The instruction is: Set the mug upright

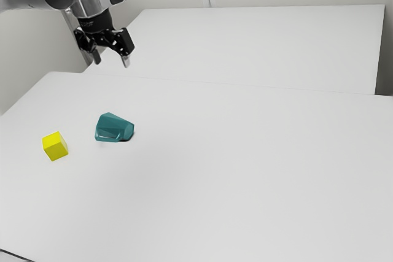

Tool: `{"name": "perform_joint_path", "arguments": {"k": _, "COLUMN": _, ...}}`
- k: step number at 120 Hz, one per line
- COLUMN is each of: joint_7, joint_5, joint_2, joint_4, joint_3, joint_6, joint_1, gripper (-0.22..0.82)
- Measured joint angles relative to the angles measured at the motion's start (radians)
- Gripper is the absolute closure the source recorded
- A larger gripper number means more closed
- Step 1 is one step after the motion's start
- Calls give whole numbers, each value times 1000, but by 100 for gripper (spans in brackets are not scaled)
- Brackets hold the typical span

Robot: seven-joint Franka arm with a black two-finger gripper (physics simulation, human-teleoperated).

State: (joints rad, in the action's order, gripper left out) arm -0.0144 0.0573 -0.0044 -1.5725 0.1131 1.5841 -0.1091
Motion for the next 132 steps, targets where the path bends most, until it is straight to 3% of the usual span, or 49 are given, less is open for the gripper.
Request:
{"name": "perform_joint_path", "arguments": {"k": 34, "joint_7": -21, "joint_5": 18, "joint_2": -11, "joint_4": -11, "joint_3": 12, "joint_6": -8, "joint_1": -2, "gripper": 0}}
{"name": "perform_joint_path", "arguments": {"k": 56, "joint_7": -16, "joint_5": -105, "joint_2": -17, "joint_4": -100, "joint_3": 10, "joint_6": -31, "joint_1": 4, "gripper": 0}}
{"name": "perform_joint_path", "arguments": {"k": 73, "joint_7": 84, "joint_5": -196, "joint_2": -21, "joint_4": -195, "joint_3": 8, "joint_6": 21, "joint_1": -24, "gripper": 0}}
{"name": "perform_joint_path", "arguments": {"k": 110, "joint_7": 424, "joint_5": -390, "joint_2": -6, "joint_4": -338, "joint_3": 8, "joint_6": 144, "joint_1": -273, "gripper": 0}}
{"name": "perform_joint_path", "arguments": {"k": 132, "joint_7": 603, "joint_5": -509, "joint_2": 89, "joint_4": -343, "joint_3": 9, "joint_6": 179, "joint_1": -441, "gripper": 0}}
